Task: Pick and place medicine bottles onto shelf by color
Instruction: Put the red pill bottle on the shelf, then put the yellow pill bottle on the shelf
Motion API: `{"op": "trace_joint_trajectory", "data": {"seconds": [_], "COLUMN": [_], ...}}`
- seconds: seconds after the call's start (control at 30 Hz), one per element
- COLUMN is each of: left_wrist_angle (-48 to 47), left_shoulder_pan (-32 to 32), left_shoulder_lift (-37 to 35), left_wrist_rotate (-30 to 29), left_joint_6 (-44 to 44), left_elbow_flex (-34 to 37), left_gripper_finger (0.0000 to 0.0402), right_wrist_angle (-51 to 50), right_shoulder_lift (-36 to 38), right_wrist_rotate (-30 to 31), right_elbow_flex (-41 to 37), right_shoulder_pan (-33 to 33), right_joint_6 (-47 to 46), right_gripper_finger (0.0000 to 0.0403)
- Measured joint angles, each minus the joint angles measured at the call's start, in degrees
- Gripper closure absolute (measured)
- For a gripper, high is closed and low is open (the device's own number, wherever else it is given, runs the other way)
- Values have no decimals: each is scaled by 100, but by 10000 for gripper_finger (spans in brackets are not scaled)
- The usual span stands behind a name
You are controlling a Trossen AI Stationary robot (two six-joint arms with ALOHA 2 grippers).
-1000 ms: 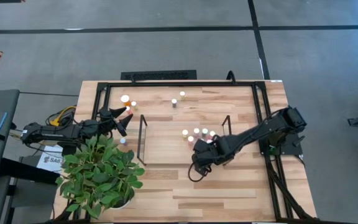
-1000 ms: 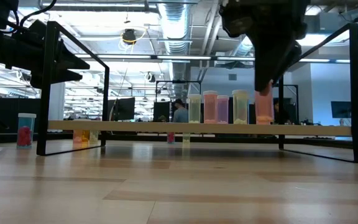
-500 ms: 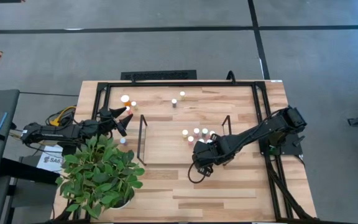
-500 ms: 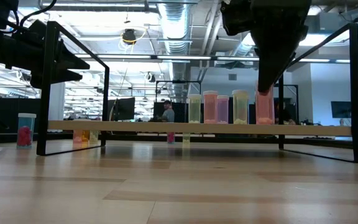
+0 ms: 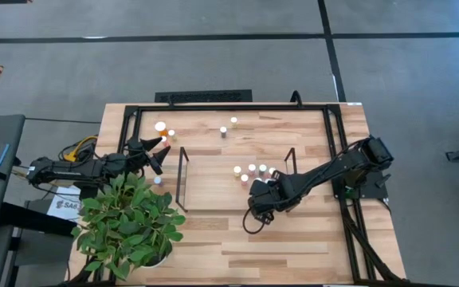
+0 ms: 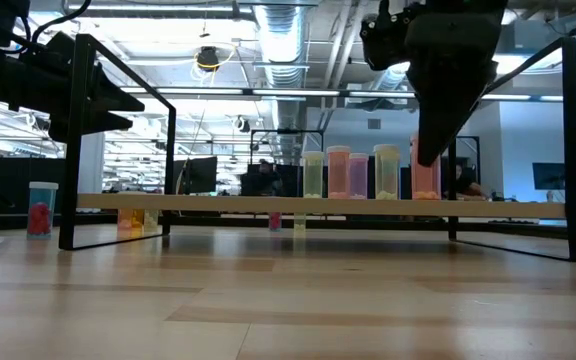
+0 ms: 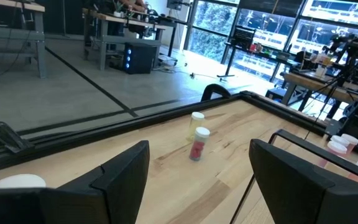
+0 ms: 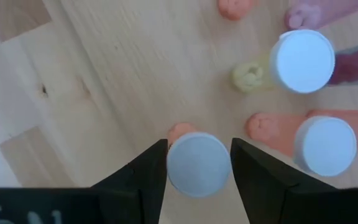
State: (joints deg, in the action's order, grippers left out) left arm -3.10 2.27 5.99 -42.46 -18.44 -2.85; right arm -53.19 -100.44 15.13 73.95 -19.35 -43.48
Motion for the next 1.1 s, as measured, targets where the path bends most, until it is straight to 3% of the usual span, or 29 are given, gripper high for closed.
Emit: {"op": "trace_joint_trajectory", "data": {"seconds": [0.3,0.7,0.9,1.1], "left_wrist_angle": [-1,-1,-1,-1], "left_shoulder_pan": [1,-1,-1,-1], "left_shoulder_lift": [-1,0,-1,-1], "left_wrist_rotate": [0,1,2,2], "left_joint_6": [0,0,0,0], "left_elbow_flex": [0,-2,0,0], "left_gripper_finger": [137,137,137,137], "right_wrist_angle": [-256,-1559,-2251,-2455], "right_shoulder_lift": [1,2,2,5], "right_wrist_rotate": [21,205,466,977], "right_elbow_flex": [166,1095,1746,2227], "right_shoulder_pan": [0,0,-2,161], "right_joint_6": [-430,-1180,-1489,-2363], "right_gripper_finger": [199,136,122,117]}}
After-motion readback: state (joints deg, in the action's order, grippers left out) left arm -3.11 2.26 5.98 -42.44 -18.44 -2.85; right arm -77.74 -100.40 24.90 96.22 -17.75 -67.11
